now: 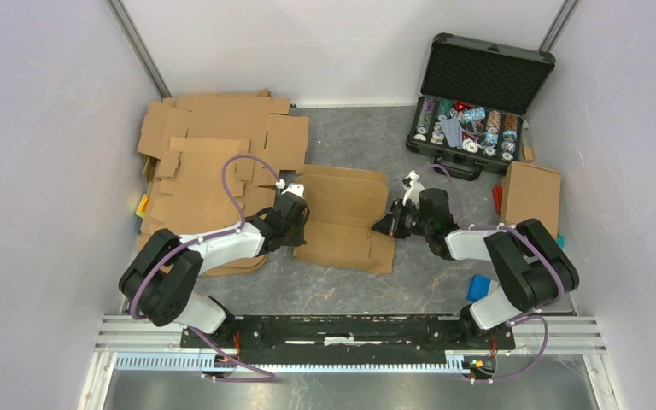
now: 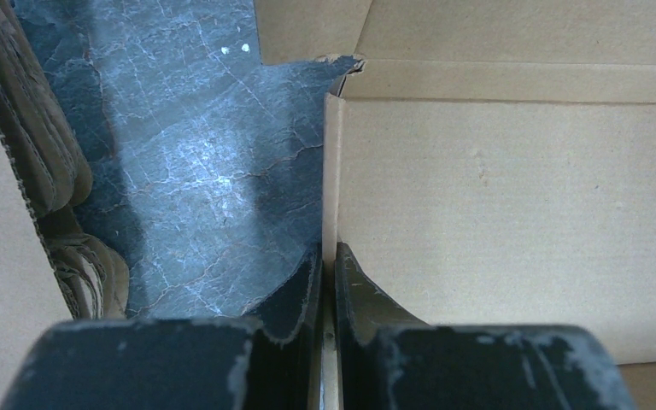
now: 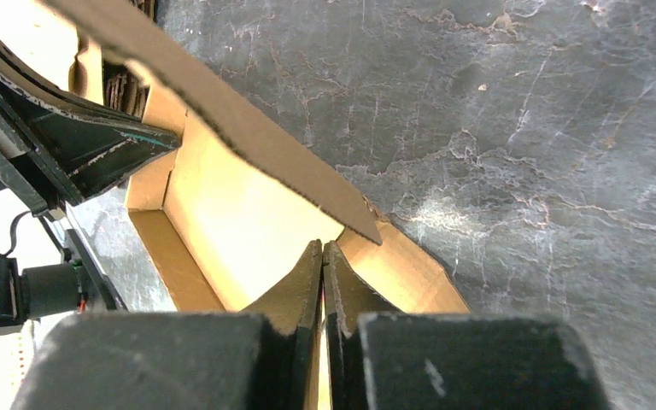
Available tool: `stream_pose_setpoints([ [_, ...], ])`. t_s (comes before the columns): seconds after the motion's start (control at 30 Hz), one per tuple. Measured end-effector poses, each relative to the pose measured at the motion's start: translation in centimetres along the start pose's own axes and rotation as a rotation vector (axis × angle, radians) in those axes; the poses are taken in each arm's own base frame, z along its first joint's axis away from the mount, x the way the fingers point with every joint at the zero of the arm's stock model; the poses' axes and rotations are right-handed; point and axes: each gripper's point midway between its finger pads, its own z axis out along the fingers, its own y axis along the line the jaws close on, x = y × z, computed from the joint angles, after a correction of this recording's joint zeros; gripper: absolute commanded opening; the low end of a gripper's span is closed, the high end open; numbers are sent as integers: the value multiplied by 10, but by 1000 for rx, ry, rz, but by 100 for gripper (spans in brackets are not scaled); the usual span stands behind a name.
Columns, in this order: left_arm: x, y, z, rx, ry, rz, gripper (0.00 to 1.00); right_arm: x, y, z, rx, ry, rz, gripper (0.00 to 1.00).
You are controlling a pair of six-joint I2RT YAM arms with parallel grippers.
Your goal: Fold the paper box
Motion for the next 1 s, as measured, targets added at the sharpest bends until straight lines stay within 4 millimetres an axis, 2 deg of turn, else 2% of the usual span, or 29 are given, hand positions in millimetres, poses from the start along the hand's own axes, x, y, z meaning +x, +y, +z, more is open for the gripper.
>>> stream_pose_setpoints([
  [0.27,0,0,0,0,0,0,2,-1,-1,-13,37,7,-55,10],
  [0.4,0,0,0,0,0,0,2,0,-4,-20,65,12,-76,16],
  [0.53,0,0,0,0,-1,0,2,-3,-7,-31,106,1,-118,30],
  [0.7,0,0,0,0,-1,0,2,-8,-14,-48,178,-26,-185,60],
  [0.83,0,0,0,0,0,0,2,6,-23,-55,204,-2,-206,61],
  [0.97,0,0,0,0,0,0,2,32,-34,-58,212,53,-183,46],
  [1.0,0,0,0,0,0,0,2,32,-32,-57,198,52,-183,42],
])
